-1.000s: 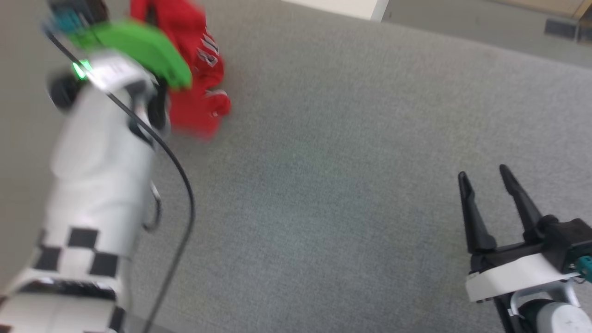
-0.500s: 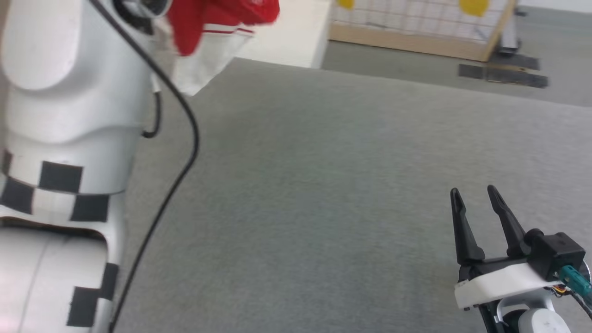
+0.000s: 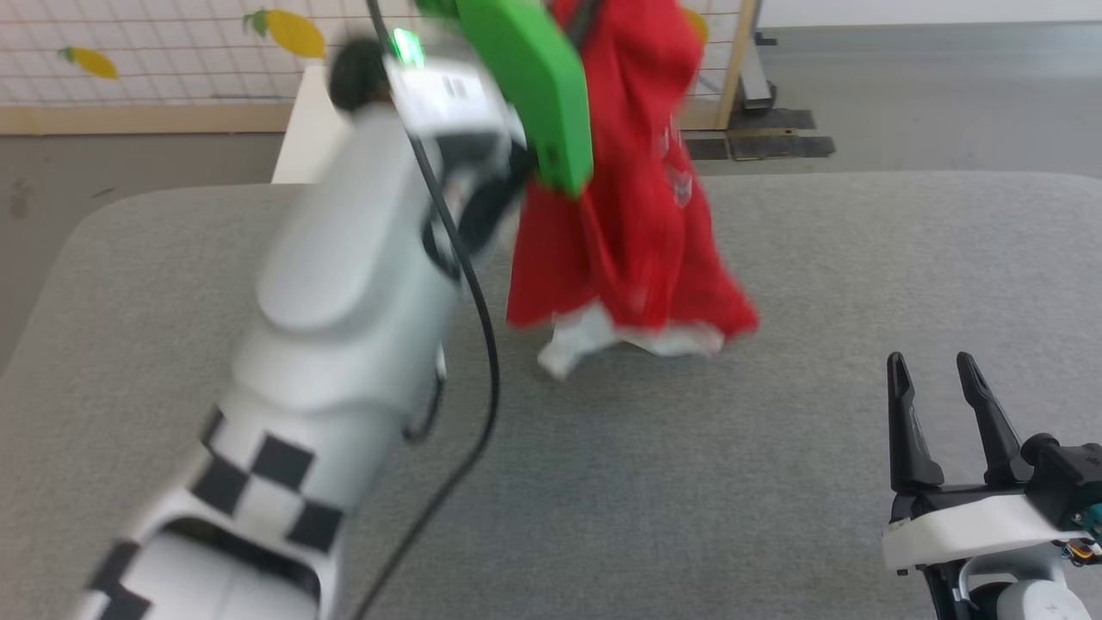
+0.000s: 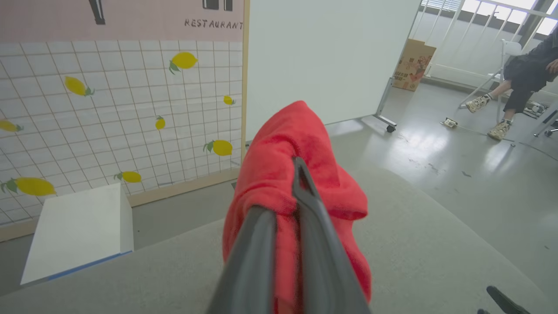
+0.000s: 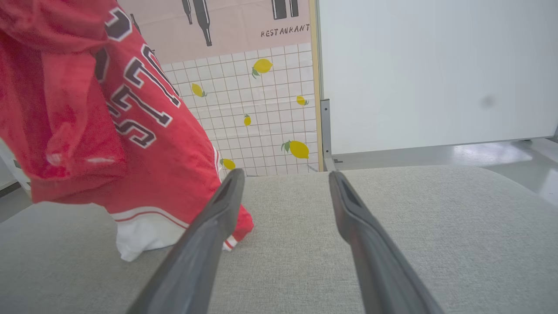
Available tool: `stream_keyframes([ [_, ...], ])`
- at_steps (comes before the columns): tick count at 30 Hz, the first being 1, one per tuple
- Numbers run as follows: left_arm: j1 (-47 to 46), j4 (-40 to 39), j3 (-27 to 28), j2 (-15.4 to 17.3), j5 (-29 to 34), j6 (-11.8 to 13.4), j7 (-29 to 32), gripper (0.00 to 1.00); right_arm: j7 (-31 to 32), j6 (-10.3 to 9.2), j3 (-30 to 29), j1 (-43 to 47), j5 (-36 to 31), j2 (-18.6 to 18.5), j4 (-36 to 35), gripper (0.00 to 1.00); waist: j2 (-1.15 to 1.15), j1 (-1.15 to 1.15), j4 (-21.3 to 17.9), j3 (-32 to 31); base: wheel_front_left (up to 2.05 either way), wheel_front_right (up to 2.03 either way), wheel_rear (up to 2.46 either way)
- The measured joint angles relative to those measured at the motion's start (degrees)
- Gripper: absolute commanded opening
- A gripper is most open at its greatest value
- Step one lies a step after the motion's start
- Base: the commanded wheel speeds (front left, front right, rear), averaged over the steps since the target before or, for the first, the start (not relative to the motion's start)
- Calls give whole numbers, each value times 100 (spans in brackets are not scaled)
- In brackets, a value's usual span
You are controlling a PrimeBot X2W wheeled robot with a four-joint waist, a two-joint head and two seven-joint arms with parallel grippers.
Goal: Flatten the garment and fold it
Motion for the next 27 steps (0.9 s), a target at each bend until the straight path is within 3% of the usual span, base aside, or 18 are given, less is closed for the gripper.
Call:
stream_keyframes([
  [5,1441,280,-620,-77,-437,57,324,0,0,0,36,7,11,1,-9,100,0,0,-214,12,0,0,0],
  [10,2902,572,-1314,-76,-987,333,453,0,-2,0,86,10,43,3,7,100,0,0,-226,51,0,0,0],
  [14,3435,611,-1841,-91,-1391,527,510,0,0,0,79,7,42,3,1,100,0,0,-140,34,0,0,0],
  [17,3495,606,-1939,-112,-1533,657,424,0,0,0,60,3,42,3,-2,100,0,0,-56,17,0,0,0],
  [18,3494,561,-1905,-115,-1596,684,335,10,0,0,51,4,42,3,-1,100,0,0,-24,5,0,0,0],
  [19,3483,479,-1827,-114,-1713,710,218,92,0,0,33,4,42,2,0,100,0,0,10,-10,0,0,0],
  [20,3459,405,-1751,-109,-1778,715,109,100,0,0,26,5,42,2,1,100,0,0,38,-23,0,0,0],
  [27,3033,-657,-665,-38,-2240,769,-688,100,-5,0,-30,44,43,3,31,100,0,0,296,-132,0,0,0],
])
